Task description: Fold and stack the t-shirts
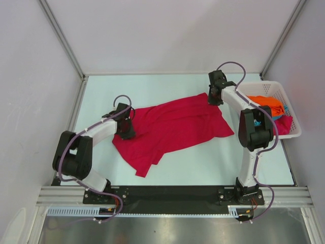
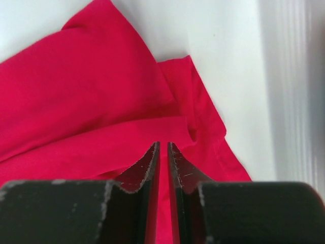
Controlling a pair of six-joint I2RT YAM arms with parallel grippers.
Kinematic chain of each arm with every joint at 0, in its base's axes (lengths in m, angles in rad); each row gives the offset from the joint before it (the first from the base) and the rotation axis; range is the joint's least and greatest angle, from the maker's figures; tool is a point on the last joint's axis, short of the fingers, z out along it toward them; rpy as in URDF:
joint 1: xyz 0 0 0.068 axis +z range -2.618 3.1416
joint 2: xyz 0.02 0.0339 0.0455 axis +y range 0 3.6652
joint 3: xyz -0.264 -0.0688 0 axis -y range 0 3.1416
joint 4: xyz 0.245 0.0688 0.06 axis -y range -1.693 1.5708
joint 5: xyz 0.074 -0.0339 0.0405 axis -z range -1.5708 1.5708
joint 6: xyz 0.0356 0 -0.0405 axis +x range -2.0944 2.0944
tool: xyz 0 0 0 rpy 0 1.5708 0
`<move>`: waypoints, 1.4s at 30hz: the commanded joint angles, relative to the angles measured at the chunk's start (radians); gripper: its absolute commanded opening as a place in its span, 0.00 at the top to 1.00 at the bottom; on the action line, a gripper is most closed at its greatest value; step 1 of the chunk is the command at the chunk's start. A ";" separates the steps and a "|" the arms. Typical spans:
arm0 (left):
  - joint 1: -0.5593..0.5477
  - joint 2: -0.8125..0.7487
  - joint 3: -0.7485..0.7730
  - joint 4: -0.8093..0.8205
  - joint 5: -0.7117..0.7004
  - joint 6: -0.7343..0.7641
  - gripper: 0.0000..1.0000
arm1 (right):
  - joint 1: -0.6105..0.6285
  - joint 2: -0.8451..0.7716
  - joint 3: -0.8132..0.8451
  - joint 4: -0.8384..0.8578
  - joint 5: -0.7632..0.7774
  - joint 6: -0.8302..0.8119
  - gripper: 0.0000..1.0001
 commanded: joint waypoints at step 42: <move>0.243 0.019 0.144 0.022 -0.180 -0.080 0.73 | 0.007 -0.024 0.017 0.004 0.013 -0.025 0.84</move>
